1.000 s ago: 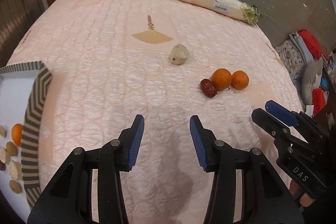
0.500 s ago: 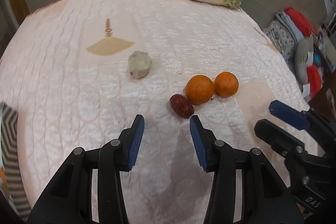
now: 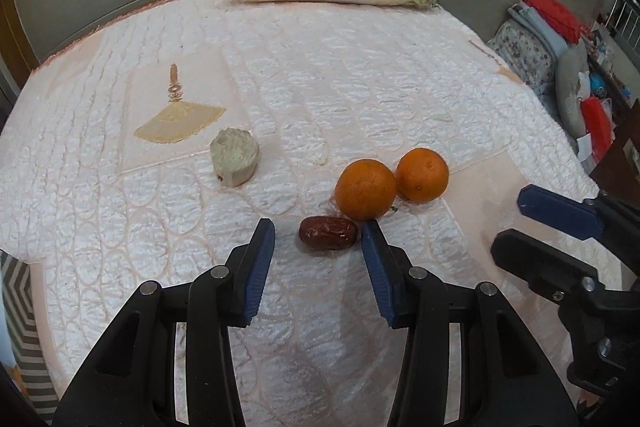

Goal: Organize fruits
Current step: 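Grasp the red date with the left gripper while the right gripper grasps an orange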

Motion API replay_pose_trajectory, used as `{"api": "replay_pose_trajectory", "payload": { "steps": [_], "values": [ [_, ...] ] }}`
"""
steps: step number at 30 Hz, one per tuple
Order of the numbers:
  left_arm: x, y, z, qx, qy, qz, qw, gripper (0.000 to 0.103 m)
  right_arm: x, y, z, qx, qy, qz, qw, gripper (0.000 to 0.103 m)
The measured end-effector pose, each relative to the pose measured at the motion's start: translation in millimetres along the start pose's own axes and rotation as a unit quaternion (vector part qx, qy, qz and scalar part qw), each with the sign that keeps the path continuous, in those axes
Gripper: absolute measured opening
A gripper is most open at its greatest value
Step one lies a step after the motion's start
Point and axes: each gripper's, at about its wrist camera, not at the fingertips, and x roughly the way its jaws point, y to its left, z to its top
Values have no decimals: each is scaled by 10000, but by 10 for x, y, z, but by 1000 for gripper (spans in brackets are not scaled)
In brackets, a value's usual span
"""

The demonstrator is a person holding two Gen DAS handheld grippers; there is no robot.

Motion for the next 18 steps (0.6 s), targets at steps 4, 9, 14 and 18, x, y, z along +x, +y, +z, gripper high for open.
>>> {"api": "replay_pose_trajectory", "payload": {
  "steps": [4, 9, 14, 18],
  "values": [
    [-11, 6, -16, 50, -110, -107, 9999, 29, 44, -15, 8, -6, 51, -24, 10000, 41],
    [-124, 39, -79, -50, -195, -60, 9998, 29, 105, -38, 17, 30, 93, -8, 10000, 41],
    [-216, 95, -114, -183, -190, 10, 9997, 29, 217, 24, 68, -134, 100, 36, 9999, 41],
    [-269, 130, -138, -294, -194, -44, 9994, 29, 342, 59, 129, -340, 141, -157, 9992, 41]
  ]
}}
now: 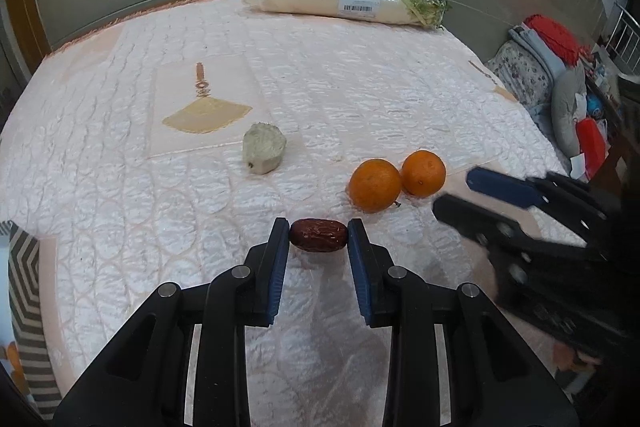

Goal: Organize fruits
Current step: 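Grasp the red date with the left gripper while the right gripper grasps an orange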

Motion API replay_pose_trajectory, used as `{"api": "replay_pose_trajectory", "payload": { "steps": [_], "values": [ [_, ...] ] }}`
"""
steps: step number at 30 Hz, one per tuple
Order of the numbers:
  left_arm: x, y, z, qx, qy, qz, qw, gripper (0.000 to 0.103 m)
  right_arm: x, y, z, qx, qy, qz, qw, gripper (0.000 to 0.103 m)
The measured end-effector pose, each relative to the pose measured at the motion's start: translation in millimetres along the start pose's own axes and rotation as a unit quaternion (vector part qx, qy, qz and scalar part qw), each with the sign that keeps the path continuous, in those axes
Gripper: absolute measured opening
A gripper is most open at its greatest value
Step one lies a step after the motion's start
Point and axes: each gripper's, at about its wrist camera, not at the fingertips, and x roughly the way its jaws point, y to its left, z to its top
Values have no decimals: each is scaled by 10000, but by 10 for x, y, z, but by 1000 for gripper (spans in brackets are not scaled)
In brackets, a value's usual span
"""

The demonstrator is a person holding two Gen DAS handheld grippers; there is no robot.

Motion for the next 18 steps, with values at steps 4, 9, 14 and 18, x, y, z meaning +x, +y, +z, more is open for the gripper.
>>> {"api": "replay_pose_trajectory", "payload": {
  "steps": [4, 9, 14, 18],
  "values": [
    [-29, -18, -15, -22, -10, -4, 10000, 29, 133, -10, 75, -149, 98, -32, 9998, 41],
    [-47, -6, -51, -87, 6, 32, 10000, 29, 268, 9, 90, -238, 117, 8, 9996, 33],
    [-111, 53, -102, -212, -22, 174, 9996, 29, 246, 36, 66, -259, -6, -97, 9996, 29],
    [-210, 78, -166, -235, -136, 414, 9988, 29, 42, 57, 29, -180, -103, -167, 9996, 29]
  ]
}}
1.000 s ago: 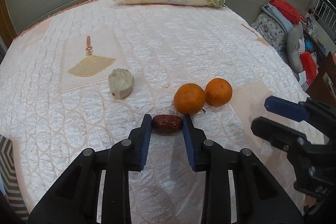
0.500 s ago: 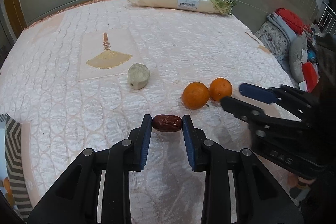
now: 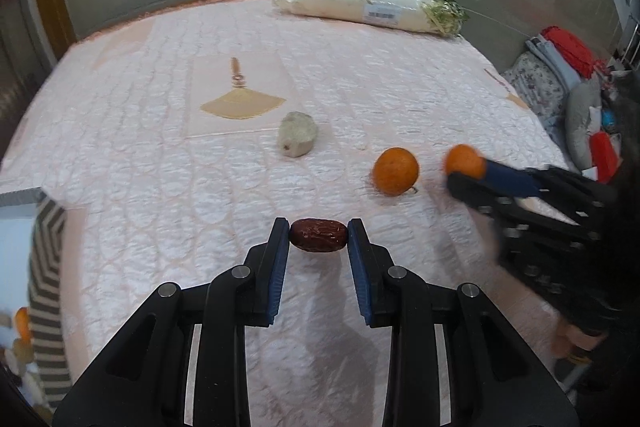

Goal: Organize fruits
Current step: 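Grasp the red date with the left gripper while the right gripper grasps an orange, then lift the red date with the left gripper while the right gripper lifts the orange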

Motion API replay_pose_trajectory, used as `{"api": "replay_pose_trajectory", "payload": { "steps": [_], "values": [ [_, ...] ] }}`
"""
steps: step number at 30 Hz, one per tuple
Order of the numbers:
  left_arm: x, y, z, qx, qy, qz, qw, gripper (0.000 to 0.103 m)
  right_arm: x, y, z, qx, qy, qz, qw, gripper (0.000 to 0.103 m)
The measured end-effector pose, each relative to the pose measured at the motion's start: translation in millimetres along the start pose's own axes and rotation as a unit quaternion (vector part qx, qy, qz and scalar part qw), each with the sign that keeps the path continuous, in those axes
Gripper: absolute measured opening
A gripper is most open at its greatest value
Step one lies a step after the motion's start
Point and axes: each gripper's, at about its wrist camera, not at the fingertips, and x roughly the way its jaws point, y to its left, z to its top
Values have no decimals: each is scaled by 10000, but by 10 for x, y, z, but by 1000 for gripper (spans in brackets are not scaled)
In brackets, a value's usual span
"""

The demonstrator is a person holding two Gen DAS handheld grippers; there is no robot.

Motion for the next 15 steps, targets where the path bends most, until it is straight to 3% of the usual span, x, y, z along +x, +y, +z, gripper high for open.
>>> {"api": "replay_pose_trajectory", "payload": {
  "steps": [6, 15],
  "values": [
    [-148, 44, -119, -105, -94, 70, 9999, 29, -403, 151, -158, 25, -282, 43, 9996, 29],
    [-359, 94, -267, -178, -191, 196, 9995, 29, -519, 343, -359, 136, -319, 235, 9991, 29]
  ]
}}
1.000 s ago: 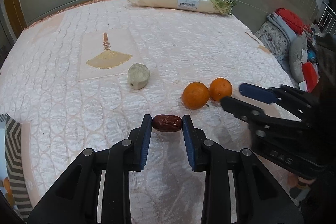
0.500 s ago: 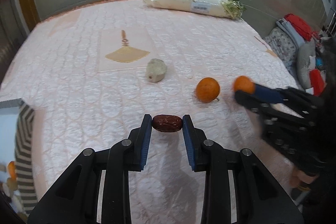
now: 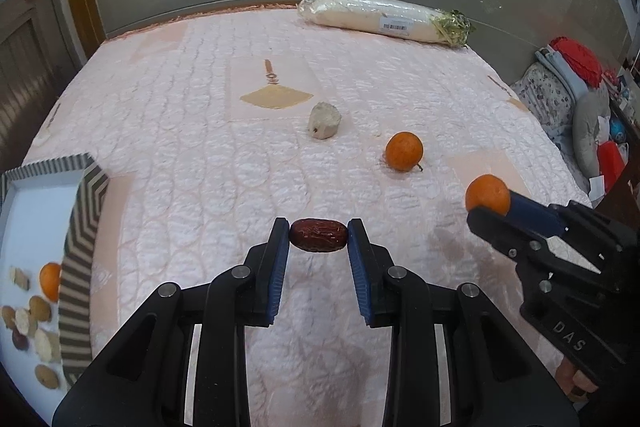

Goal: Organize fruits
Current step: 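Lift the red date with the left gripper while the right gripper lifts the orange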

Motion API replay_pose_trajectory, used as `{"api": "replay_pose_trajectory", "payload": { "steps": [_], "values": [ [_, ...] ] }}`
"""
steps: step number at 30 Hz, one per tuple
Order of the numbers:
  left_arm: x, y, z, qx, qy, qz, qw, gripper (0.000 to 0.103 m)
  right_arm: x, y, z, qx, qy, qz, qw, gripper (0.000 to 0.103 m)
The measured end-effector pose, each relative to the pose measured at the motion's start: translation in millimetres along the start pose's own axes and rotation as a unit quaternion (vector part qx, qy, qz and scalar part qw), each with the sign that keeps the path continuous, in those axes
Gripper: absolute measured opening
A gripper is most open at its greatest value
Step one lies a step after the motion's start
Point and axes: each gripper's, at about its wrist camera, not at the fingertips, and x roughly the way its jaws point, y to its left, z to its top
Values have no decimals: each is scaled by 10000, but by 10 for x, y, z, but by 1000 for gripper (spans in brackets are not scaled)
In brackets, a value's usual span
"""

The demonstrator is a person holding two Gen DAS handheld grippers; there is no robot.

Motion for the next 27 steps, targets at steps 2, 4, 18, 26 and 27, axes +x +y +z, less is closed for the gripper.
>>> {"api": "replay_pose_trajectory", "payload": {
  "steps": [2, 4, 18, 26, 27],
  "values": [
    [-37, 28, -31, -44, -9, 32, 10000, 29, -20, 58, -39, 34, -5, 74, 10000, 29],
    [-67, 56, -60, -87, -19, 70, 9999, 29, -27, 96, -58, 51, -10, 136, 9999, 29],
    [-251, 265, -200, -241, -147, 325, 9991, 29, -59, 463, -109, -60, -140, 245, 9996, 29],
    [-355, 400, -226, -333, -235, 434, 9982, 29, -44, 653, -100, -185, -125, 360, 9991, 29],
    [-367, 417, -230, -350, -239, 447, 9981, 29, -41, 681, -95, -203, -129, 374, 9990, 29]
  ]
}}
